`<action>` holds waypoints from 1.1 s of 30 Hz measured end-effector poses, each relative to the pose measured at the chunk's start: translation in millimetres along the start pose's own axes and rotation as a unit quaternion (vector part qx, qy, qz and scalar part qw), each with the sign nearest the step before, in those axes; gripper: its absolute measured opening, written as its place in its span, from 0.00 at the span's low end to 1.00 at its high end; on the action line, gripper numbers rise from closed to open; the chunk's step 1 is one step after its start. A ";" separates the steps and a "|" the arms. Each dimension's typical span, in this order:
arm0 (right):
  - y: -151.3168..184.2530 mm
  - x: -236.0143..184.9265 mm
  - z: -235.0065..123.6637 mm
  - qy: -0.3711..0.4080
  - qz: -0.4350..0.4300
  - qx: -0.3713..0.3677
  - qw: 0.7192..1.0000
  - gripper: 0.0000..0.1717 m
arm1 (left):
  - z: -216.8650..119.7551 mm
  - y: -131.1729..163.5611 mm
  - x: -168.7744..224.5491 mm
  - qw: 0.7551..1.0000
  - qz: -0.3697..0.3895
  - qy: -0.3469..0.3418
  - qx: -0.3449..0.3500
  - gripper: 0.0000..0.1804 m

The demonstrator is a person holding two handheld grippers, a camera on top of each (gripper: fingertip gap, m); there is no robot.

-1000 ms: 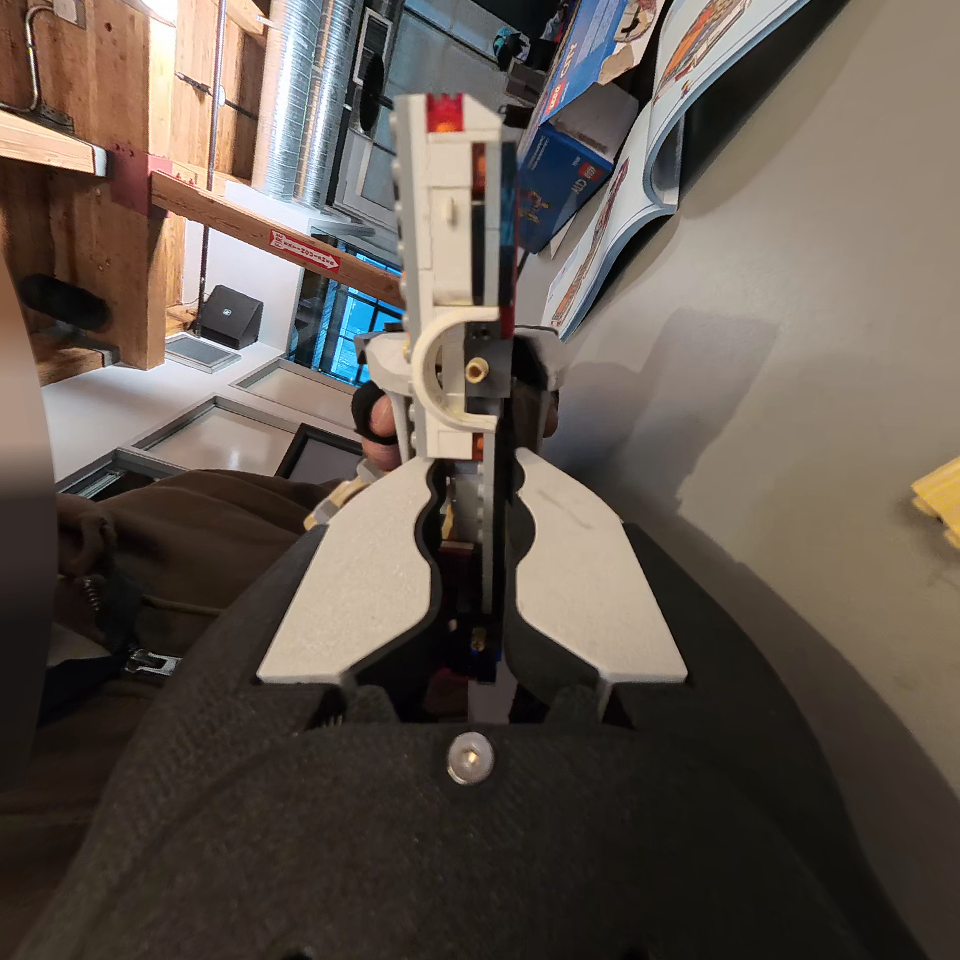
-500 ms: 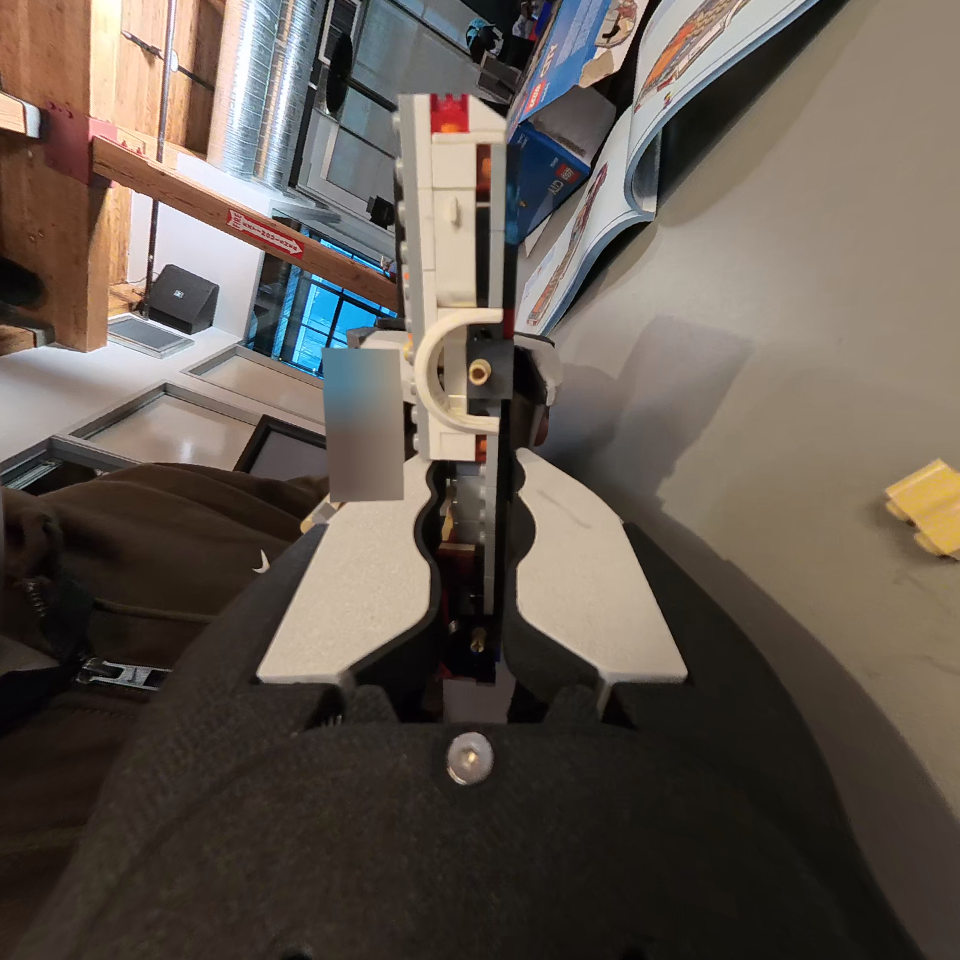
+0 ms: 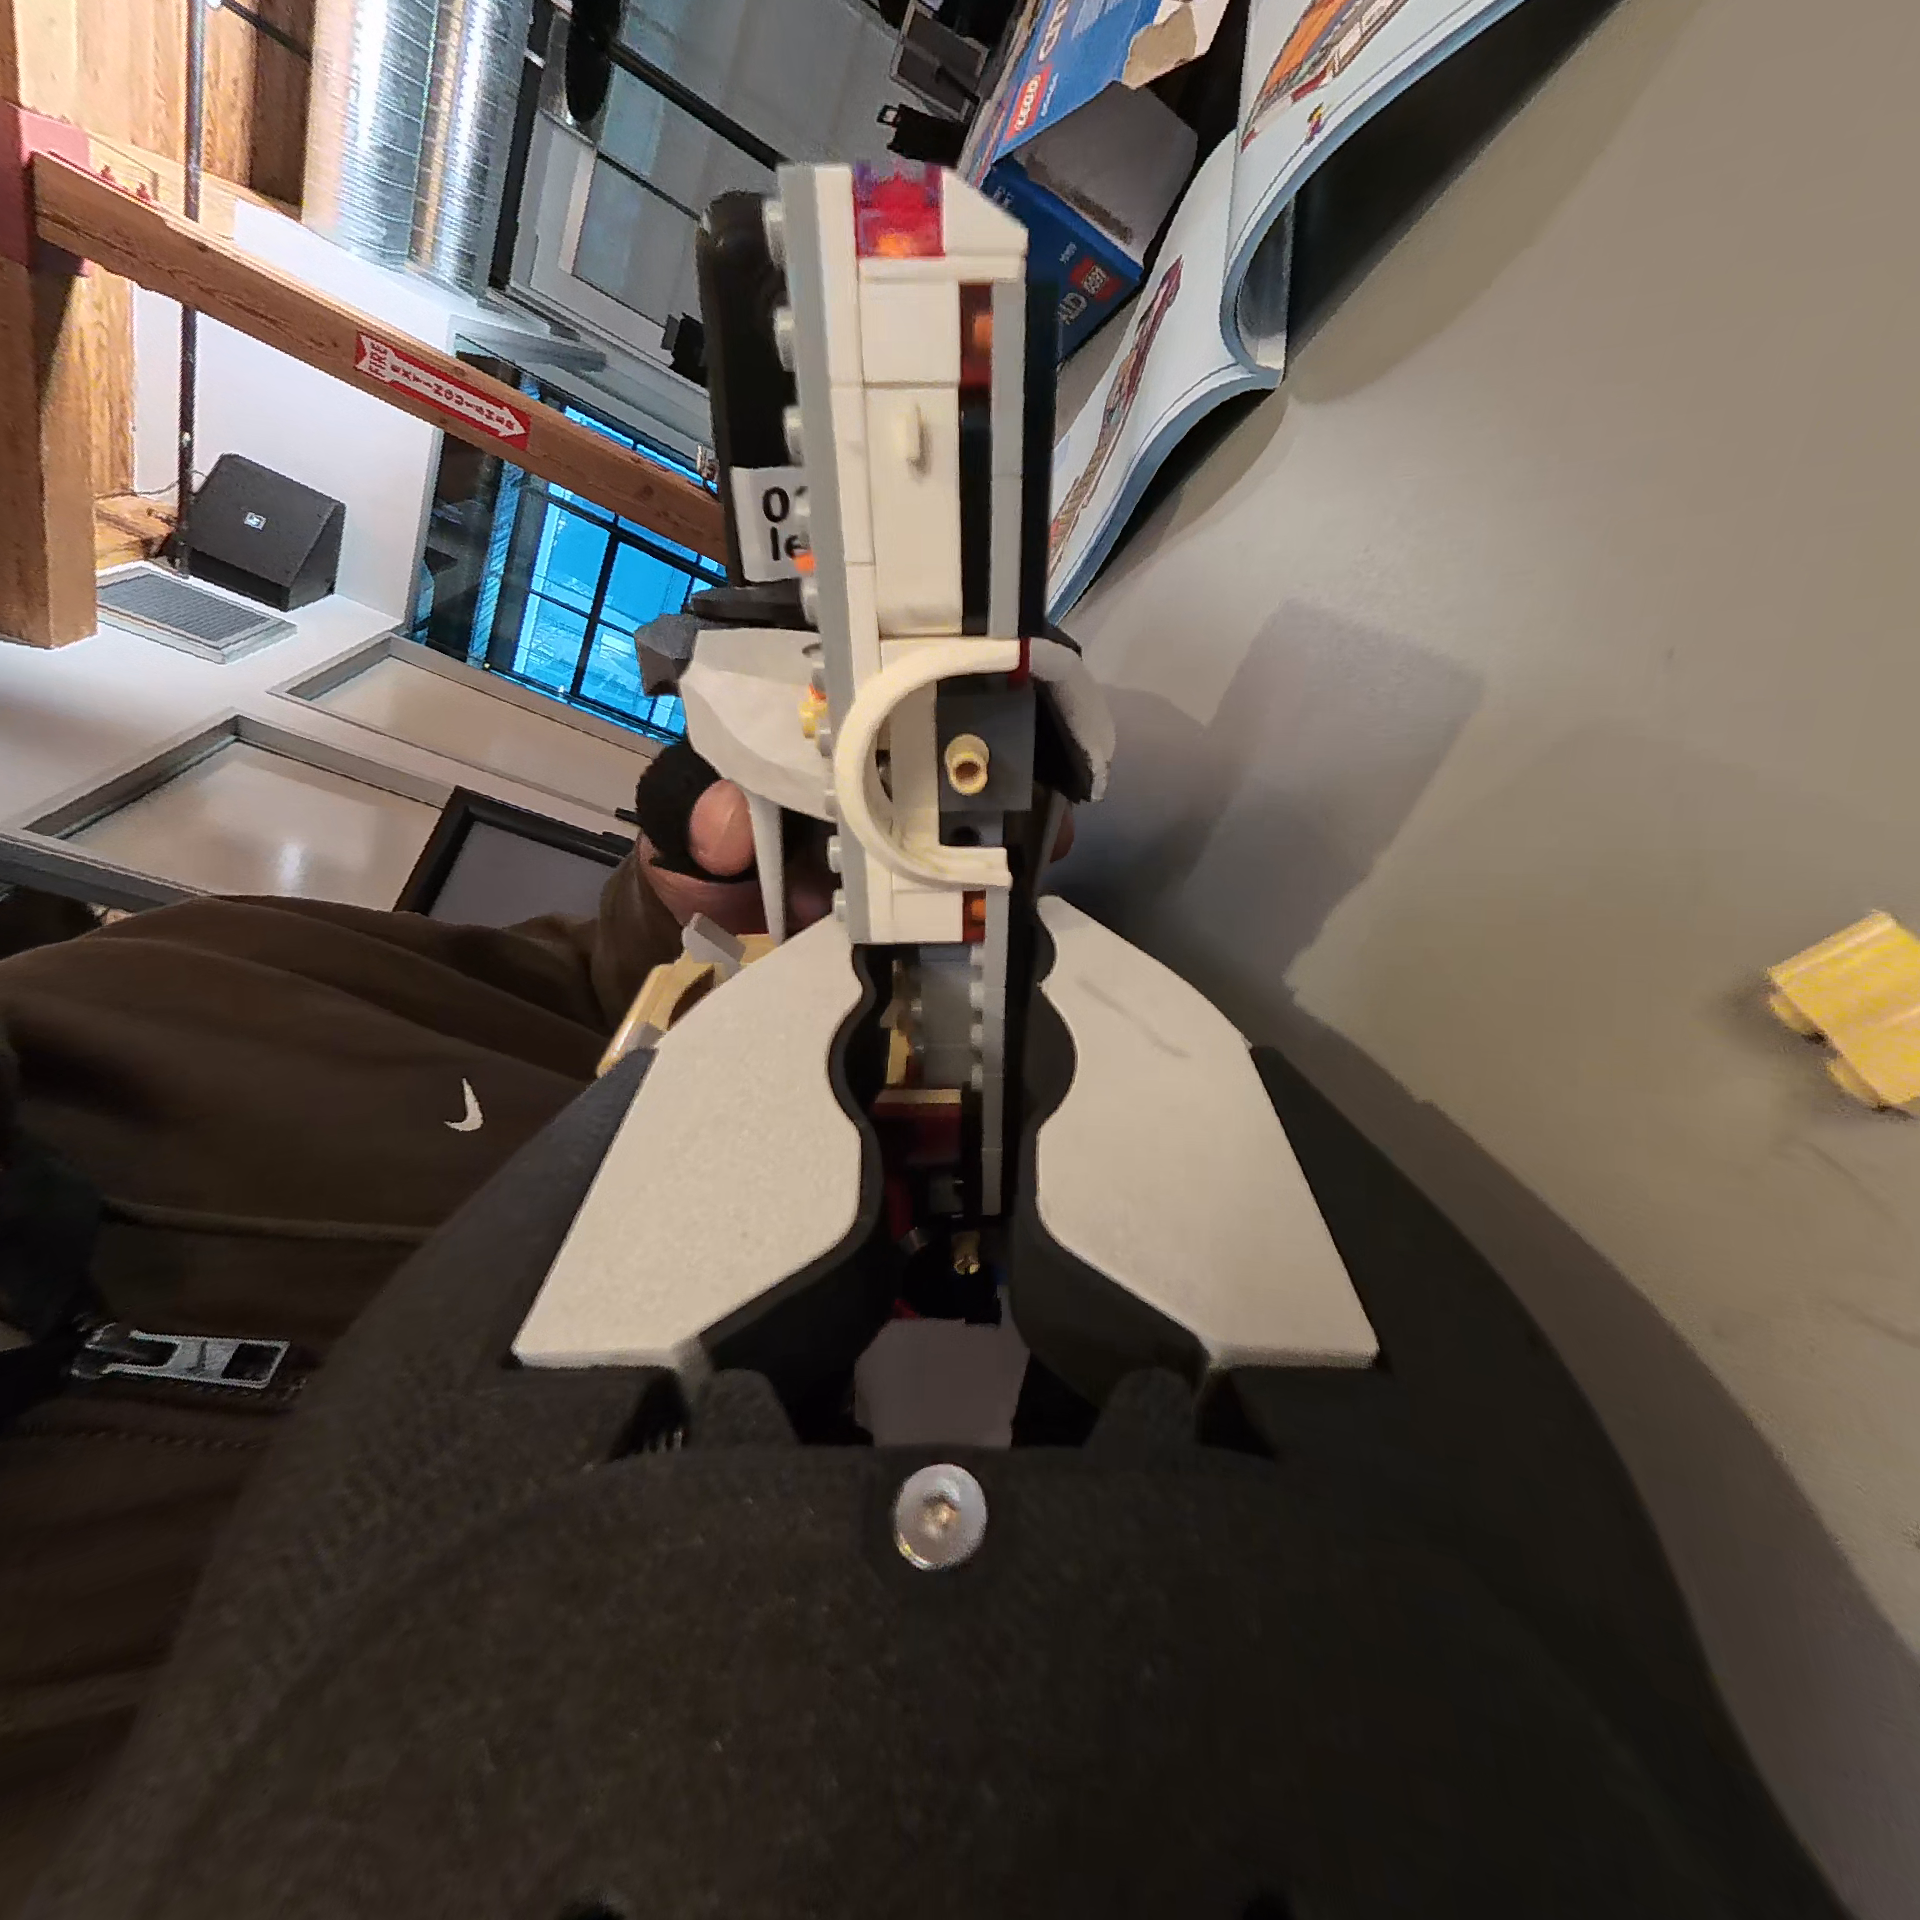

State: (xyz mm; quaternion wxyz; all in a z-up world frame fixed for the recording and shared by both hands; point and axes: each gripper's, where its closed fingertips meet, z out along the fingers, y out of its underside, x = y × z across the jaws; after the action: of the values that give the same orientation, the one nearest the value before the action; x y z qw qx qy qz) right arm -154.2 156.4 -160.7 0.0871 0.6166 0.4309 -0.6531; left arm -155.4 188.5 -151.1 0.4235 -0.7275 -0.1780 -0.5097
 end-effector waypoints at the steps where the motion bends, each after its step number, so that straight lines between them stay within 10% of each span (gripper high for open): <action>1: 0.2 0.4 0.3 0.001 0.000 -0.001 1.000 0.13 | 0.0 0.2 -0.3 1.000 0.002 -0.001 -0.002 0.19; 33: -7.4 -15.3 -2.9 -0.114 0.109 0.004 0.988 0.13 | -13.8 -14.7 14.4 0.994 -0.042 0.098 -0.026 0.18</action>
State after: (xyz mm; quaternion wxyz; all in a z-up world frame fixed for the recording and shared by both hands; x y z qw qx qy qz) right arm -153.4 156.5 -143.5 0.2037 0.5819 0.3458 -0.7074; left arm -167.6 183.5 -130.2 0.3979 -0.6771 -0.1527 -0.6000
